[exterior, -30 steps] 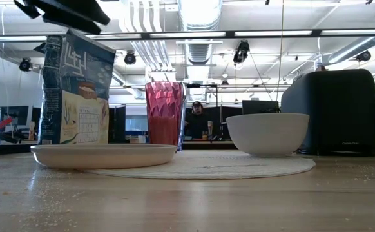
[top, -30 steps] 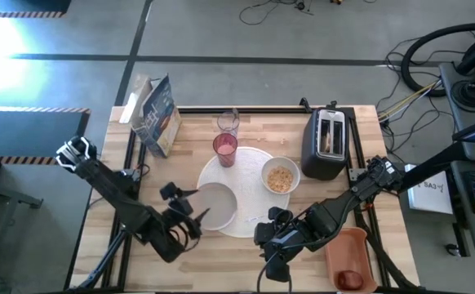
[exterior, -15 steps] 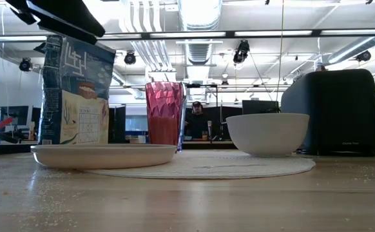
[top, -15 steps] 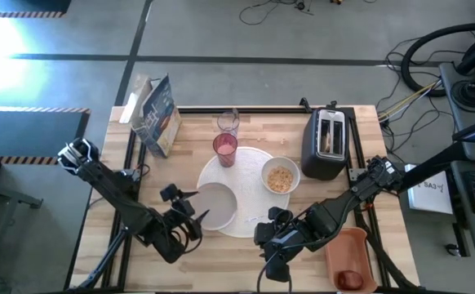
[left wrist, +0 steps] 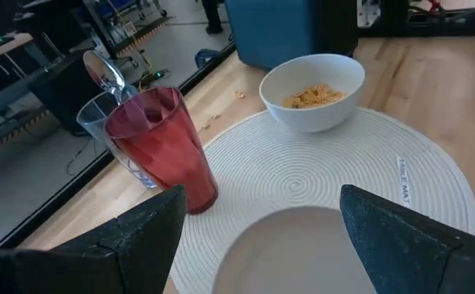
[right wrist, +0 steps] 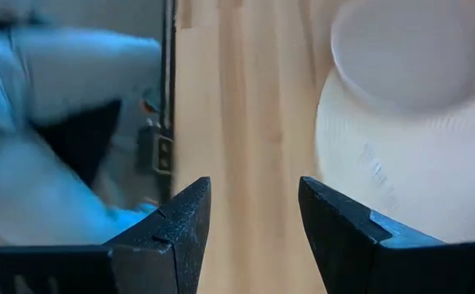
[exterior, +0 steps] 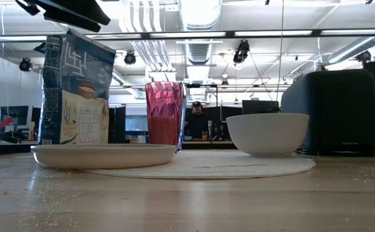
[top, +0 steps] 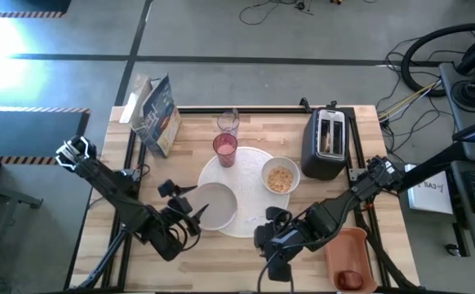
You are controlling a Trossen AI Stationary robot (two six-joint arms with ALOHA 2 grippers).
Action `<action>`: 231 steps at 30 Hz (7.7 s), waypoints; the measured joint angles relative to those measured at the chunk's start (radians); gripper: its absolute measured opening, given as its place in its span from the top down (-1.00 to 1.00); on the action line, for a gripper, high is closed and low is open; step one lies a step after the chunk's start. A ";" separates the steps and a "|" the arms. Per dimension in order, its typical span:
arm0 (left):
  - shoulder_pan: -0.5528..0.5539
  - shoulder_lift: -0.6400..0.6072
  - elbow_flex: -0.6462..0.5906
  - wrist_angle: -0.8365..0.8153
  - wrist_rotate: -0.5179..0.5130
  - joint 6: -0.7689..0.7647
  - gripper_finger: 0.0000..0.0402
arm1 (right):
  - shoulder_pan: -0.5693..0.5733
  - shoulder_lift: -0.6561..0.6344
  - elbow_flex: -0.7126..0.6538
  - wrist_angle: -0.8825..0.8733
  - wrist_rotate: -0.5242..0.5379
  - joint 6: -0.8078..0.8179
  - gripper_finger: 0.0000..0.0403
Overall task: Arrange a breakfast setting
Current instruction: Put the toasted bread from the oven on the peach plate
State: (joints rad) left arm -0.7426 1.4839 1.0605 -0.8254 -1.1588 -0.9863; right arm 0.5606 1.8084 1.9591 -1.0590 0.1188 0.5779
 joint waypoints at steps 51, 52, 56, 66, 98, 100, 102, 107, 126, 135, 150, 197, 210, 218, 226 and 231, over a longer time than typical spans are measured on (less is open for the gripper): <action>-0.032 -0.299 -0.323 0.124 -0.052 -0.123 -0.53 | -0.447 -0.358 -0.230 -0.482 0.385 0.785 0.13; -0.033 -0.300 -0.323 0.120 -0.050 -0.123 -0.53 | -0.477 -0.371 -0.256 -0.478 0.366 0.778 0.13; -0.036 -0.300 -0.323 0.120 -0.045 -0.123 -0.53 | -0.597 -0.444 -0.375 -0.503 0.267 0.762 0.13; -0.035 -0.303 -0.330 0.108 -0.045 -0.123 -0.53 | -0.768 -0.551 -0.569 -0.513 0.221 0.746 0.13; -0.035 -0.308 -0.335 0.107 -0.027 -0.123 -0.53 | -0.874 -0.536 -0.655 -0.501 0.195 0.637 0.57; -0.035 -0.308 -0.335 0.107 -0.027 -0.123 -0.53 | -0.874 -0.536 -0.655 -0.499 0.195 0.632 0.62; -0.035 -0.308 -0.335 0.107 -0.027 -0.123 -0.53 | -0.874 -0.536 -0.656 -0.498 0.195 0.626 0.65; -0.035 -0.308 -0.335 0.107 -0.027 -0.123 -0.53 | -0.874 -0.536 -0.669 -0.495 0.195 0.625 0.66; -0.035 -0.308 -0.335 0.107 -0.027 -0.123 -0.53 | -0.873 -0.536 -0.717 -0.477 0.207 0.596 0.90; -0.035 -0.308 -0.335 0.107 -0.026 -0.123 -0.53 | -0.873 -0.538 -0.647 -0.480 0.221 0.575 0.93; -0.035 -0.308 -0.335 0.111 -0.026 -0.123 -0.53 | -0.874 -0.543 -0.413 -0.511 0.218 0.523 0.94; -0.051 -0.315 -0.336 0.123 0.024 -0.131 -0.53 | -0.423 0.010 -0.458 0.753 -0.075 0.251 0.94; -0.056 -0.315 -0.336 0.118 0.046 -0.126 -0.53 | -0.414 0.153 -0.458 0.924 -0.089 0.249 0.94; -0.059 -0.315 -0.336 0.115 0.052 -0.126 -0.53 | -0.414 0.206 -0.458 1.013 -0.123 0.258 0.94; -0.059 -0.315 -0.336 0.115 0.053 -0.127 -0.53 | -0.414 0.205 -0.458 1.012 -0.119 0.250 0.94; -0.059 -0.315 -0.336 0.116 0.053 -0.131 -0.53 | -0.417 0.205 -0.458 0.971 -0.119 0.258 0.90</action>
State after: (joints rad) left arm -0.8021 1.1690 0.7250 -0.7096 -1.1057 -1.1168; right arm 0.1440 2.0132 1.5009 -0.0879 -0.0003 0.8358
